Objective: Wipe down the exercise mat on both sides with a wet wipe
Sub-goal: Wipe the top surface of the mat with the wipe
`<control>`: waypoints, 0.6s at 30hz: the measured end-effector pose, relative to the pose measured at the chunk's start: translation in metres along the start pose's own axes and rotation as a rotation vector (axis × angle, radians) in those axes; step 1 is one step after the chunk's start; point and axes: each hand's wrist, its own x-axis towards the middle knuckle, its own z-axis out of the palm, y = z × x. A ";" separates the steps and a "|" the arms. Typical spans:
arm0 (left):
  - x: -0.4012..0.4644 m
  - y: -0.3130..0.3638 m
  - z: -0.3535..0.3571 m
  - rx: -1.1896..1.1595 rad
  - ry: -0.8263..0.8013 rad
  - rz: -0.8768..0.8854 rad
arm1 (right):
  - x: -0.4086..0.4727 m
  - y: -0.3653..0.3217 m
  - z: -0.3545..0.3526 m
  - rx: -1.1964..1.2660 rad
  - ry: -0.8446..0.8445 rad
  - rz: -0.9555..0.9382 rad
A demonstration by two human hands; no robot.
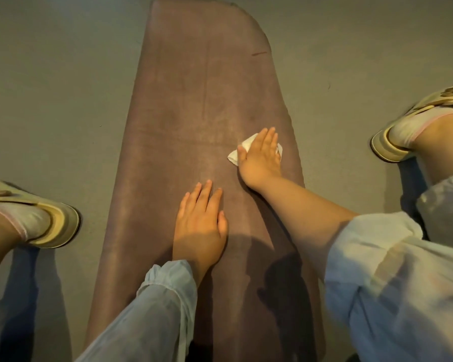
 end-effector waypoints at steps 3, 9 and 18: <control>0.001 -0.002 0.000 0.000 -0.002 0.006 | -0.037 0.010 0.010 -0.114 0.012 -0.030; -0.001 0.001 -0.003 0.023 -0.007 0.021 | -0.096 0.023 0.004 -0.251 0.052 -0.132; -0.001 0.002 -0.004 0.018 -0.002 0.013 | -0.130 0.030 -0.018 0.243 0.352 -0.130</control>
